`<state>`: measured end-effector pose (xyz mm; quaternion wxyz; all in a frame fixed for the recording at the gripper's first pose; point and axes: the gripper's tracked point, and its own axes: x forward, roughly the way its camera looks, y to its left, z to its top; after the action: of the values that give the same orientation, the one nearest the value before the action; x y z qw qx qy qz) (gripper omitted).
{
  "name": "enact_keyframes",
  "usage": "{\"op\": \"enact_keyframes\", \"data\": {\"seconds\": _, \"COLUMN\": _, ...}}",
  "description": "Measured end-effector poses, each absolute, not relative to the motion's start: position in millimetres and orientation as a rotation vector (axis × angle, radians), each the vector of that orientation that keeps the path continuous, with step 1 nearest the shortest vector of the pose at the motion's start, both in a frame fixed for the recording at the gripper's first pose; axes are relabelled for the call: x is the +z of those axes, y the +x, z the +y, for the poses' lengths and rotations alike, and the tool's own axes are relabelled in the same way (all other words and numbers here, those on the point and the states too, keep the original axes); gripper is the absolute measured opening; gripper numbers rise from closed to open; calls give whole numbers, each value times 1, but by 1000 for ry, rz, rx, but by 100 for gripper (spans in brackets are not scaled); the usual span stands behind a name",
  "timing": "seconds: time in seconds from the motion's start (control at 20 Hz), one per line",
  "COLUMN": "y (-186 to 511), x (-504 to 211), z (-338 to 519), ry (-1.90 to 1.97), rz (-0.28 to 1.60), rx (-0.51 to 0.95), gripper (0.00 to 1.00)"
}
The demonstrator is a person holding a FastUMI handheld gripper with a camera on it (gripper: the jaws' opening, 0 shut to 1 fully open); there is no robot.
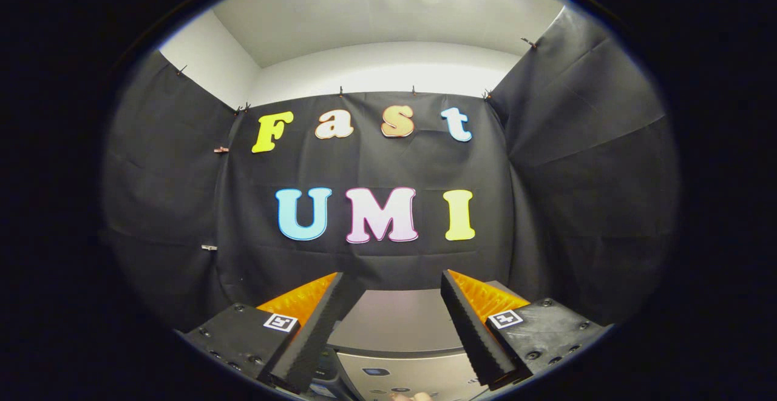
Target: Put the clothes into the washing machine and then close the washing machine lid.
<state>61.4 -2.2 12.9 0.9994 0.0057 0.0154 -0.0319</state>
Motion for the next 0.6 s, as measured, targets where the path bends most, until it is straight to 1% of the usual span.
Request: {"op": "enact_keyframes", "data": {"seconds": 0.6, "y": 40, "x": 15, "z": -27, "ry": 35, "rz": 31, "rx": -63, "gripper": 98}}
